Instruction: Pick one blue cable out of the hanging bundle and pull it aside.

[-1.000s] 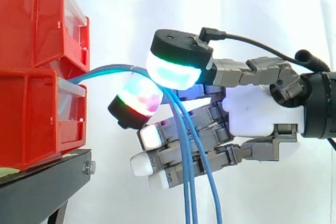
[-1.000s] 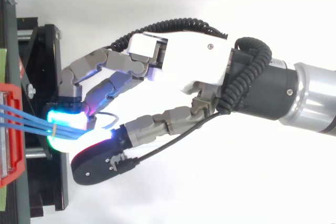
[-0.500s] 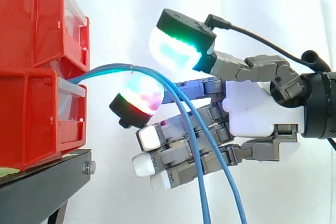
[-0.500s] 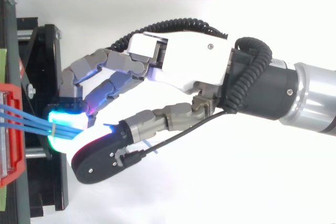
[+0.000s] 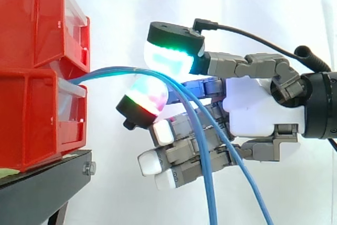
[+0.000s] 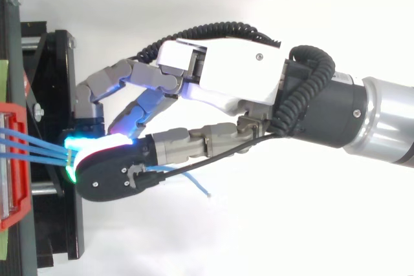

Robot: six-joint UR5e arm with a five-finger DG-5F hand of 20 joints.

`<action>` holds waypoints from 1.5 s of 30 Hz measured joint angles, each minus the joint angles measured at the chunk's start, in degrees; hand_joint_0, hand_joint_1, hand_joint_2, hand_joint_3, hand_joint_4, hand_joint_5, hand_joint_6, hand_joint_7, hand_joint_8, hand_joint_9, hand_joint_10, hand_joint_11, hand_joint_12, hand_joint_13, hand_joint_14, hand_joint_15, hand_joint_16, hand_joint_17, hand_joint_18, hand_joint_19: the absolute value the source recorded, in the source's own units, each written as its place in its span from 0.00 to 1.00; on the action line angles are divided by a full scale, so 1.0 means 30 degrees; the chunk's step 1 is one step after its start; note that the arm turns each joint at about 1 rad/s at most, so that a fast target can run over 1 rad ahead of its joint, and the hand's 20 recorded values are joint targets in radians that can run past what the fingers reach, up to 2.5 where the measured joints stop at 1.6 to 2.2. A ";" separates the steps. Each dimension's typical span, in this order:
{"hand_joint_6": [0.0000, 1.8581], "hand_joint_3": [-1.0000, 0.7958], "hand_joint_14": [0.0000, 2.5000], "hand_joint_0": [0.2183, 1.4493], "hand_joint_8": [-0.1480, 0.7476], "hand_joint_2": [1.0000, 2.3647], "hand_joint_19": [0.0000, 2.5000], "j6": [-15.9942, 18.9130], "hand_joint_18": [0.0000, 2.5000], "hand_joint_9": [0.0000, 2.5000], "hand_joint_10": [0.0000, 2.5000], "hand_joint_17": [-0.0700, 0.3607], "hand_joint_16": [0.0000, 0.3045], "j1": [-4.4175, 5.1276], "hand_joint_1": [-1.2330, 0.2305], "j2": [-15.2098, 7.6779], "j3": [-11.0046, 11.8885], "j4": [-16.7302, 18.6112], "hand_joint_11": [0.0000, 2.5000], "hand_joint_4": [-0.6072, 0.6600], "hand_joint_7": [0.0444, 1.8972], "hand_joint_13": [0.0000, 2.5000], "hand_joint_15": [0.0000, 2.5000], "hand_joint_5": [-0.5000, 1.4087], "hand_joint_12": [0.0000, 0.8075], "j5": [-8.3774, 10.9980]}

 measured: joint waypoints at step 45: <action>0.50 0.38 0.01 0.43 0.45 0.01 0.13 0.0141 0.29 0.35 0.01 0.36 0.13 -0.0240 0.24 0.0008 0.0380 -0.0681 0.26 0.39 0.67 0.34 0.17 0.17 0.44 -0.0290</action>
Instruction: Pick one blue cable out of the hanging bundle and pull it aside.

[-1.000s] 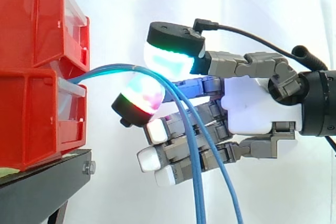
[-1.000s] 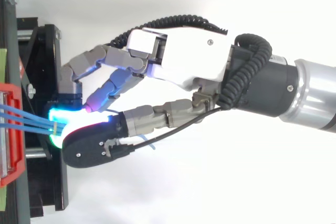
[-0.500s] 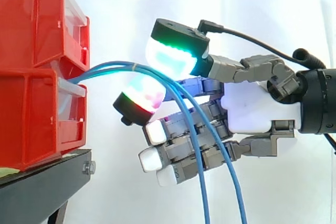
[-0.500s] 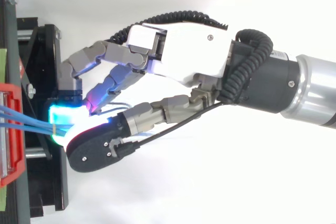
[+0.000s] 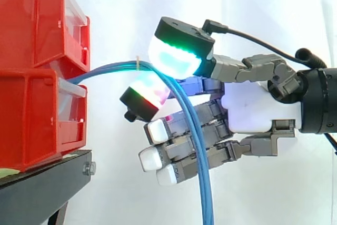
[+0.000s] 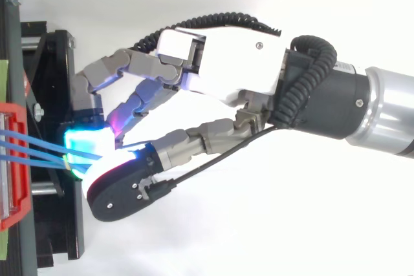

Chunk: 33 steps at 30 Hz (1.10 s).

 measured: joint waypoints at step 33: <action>0.40 0.43 0.01 0.29 0.45 0.01 0.16 0.0006 0.27 0.43 0.01 0.38 0.14 0.0002 0.48 0.0001 0.0081 -0.0126 0.19 0.59 0.59 0.33 0.17 0.22 0.45 0.0114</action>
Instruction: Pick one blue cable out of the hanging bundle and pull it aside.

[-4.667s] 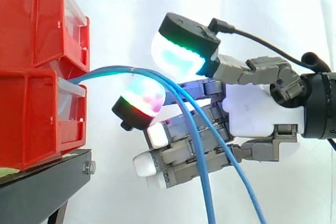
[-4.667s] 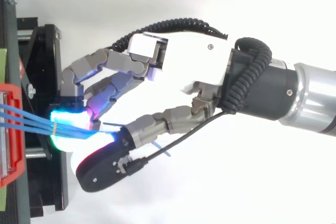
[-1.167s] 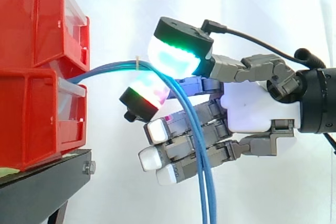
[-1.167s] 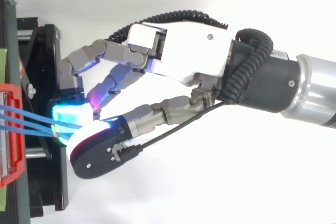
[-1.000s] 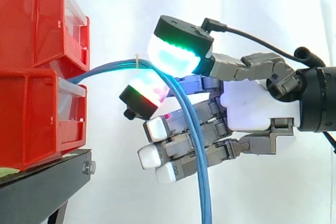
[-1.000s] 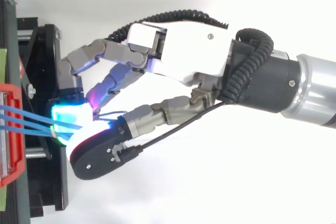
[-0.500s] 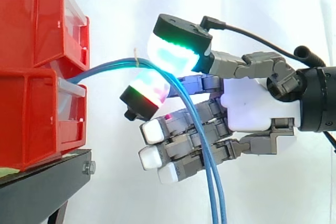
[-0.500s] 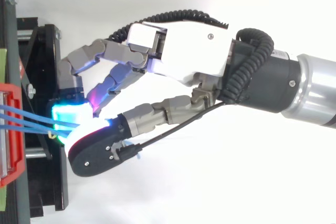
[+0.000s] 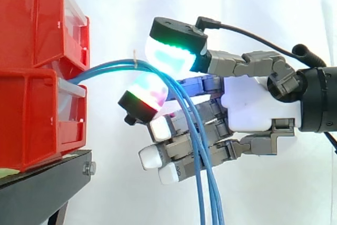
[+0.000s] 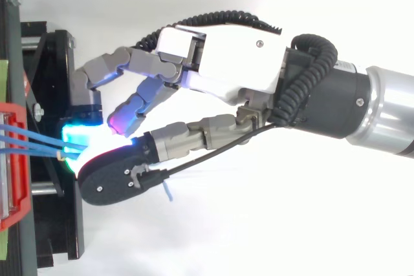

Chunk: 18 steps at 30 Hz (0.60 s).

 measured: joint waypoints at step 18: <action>0.29 0.28 0.01 0.20 0.49 0.00 0.15 0.0001 0.29 0.46 0.01 0.42 0.16 0.0006 0.50 -0.0006 0.0004 -0.0007 0.19 0.61 0.77 0.35 0.16 0.25 0.49 0.0003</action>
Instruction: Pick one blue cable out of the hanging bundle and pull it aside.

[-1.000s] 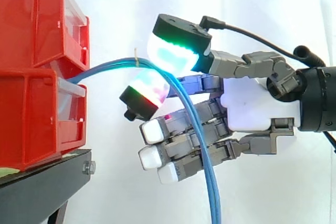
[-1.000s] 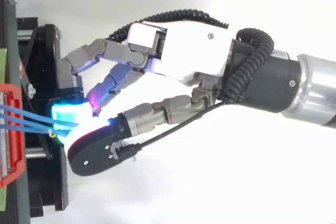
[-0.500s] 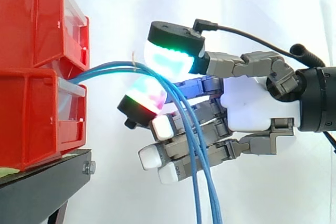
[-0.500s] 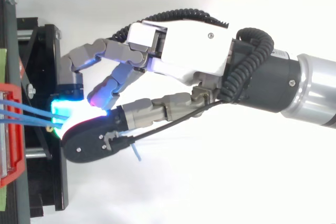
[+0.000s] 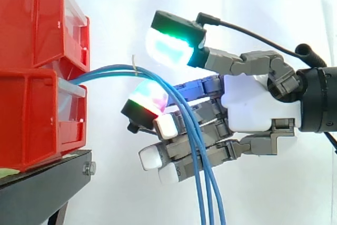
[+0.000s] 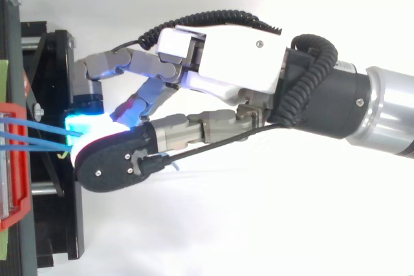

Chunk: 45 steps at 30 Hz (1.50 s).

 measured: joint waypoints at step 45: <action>0.42 0.43 0.01 0.28 0.44 0.01 0.13 0.0197 0.28 0.44 0.01 0.36 0.12 -0.0016 0.42 0.0023 0.0209 -0.0575 0.18 0.50 0.61 0.35 0.16 0.22 0.43 -0.0118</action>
